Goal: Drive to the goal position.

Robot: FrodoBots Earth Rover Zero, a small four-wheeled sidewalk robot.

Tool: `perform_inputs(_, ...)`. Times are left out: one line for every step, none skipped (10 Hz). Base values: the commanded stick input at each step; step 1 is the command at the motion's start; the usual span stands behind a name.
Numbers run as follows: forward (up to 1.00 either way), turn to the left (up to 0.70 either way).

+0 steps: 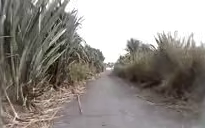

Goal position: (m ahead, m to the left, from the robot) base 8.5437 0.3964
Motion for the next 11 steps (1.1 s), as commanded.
perform_inputs(1.0,0.0)
perform_inputs(1.0,0.0)
perform_inputs(1.0,0.0)
perform_inputs(1.0,0.0)
perform_inputs(1.0,0.0)
perform_inputs(1.0,0.0)
perform_inputs(1.0,0.0)
perform_inputs(1.0,0.0)
perform_inputs(1.0,0.0)
perform_inputs(1.0,0.0)
perform_inputs(1.0,0.0)
